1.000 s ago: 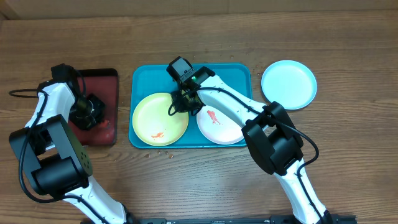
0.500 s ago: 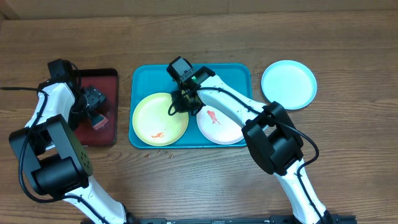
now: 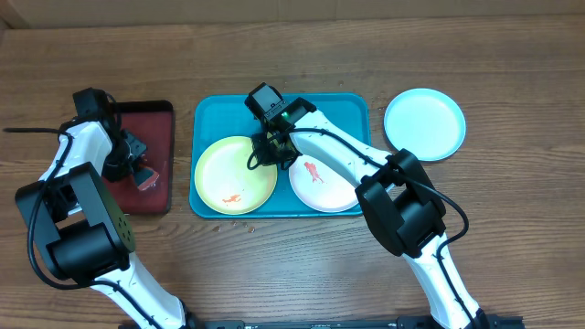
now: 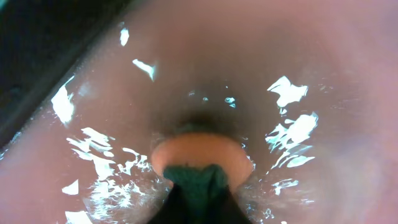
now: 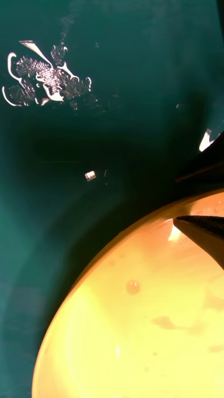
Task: Clean dirty plates on tray and stack at the side
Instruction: 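Grasp the orange-green sponge in the red water tray with the left gripper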
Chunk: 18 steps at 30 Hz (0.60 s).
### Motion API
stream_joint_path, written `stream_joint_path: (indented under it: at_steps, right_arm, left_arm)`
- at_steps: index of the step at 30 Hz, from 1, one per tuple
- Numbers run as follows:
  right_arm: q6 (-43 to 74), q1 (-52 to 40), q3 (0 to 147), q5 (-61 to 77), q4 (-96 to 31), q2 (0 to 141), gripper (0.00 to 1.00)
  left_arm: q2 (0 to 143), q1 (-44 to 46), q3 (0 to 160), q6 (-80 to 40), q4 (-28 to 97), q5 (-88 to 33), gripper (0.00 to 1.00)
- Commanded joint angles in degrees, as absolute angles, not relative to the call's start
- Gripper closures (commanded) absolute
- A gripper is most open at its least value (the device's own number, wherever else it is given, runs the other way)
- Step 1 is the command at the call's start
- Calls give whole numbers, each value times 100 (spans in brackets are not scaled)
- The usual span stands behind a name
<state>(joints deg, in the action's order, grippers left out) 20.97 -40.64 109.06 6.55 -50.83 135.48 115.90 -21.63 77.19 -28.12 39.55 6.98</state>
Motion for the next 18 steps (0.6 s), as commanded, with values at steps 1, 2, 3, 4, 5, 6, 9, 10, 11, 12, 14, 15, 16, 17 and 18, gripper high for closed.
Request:
stream_joint_path:
  at_steps: [1,2,3,4,5,6,9,10,11,12,14,15,16,17,18]
  right_arm:
    - [2119,-4075,10685,519,-5120,13677,80]
    - [2119,-4075,10685,519,-5120,13677,80]
    - [2119,-4075,10685,519,-5122,13677,80]
    - [2119,-4075,10685,519,-5122,13677,80]
    - [2119,-4075,10685,519,-5122,13677,80]
    - [2119,-4075,10685,521,-5124,13677,80]
    - [2119,-4075,10685,519,-5124,13677,80]
    - [2115,-4075,10685,519,-5124,13677,80]
    - [2097,-4075,10685,519,-5122,13677,80]
    - [2097,-4075,10685,517,-5122,13677,80]
    - [2097,-4075,10685,519,-5120,13677,80]
    - [2099,-4075,10685,519,-5120,13677,80]
    - [2099,-4075,10685,519,-5120,13677,80]
    - [2099,-4075,10685,521,-5120,13677,80]
    - [2099,-4075,10685,521,-5122,13677,80]
  left_arm:
    - [11793,-2174,7699,-2805,4202,744,33]
    - [11793,-2174,7701,-2783,4276,742,16]
    - [11793,-2174,7712,-2783,4372,742,7]
    - [11793,-2176,7734,-2783,4469,725,0]
    - [11793,-2174,7762,-2781,4578,683,0]
    - [11793,-2174,7793,-2770,4683,613,0]
    - [11793,-2174,7883,-2720,5037,252,0]
    - [11793,-2174,7887,-2720,5089,132,0]
    - [11793,-2174,7887,-2720,5131,1,0]
    - [11793,-2171,7885,-2720,5164,-119,0]
    - [11793,-2174,7887,-2718,5203,-346,2]
    - [11793,-2174,7896,-2703,5218,-440,5]
    - [11793,-2174,7909,-2679,5225,-456,7]
    - [11793,-2174,7937,-2668,5247,-436,6]
    - [11793,-2174,8001,-2574,5273,-403,4]
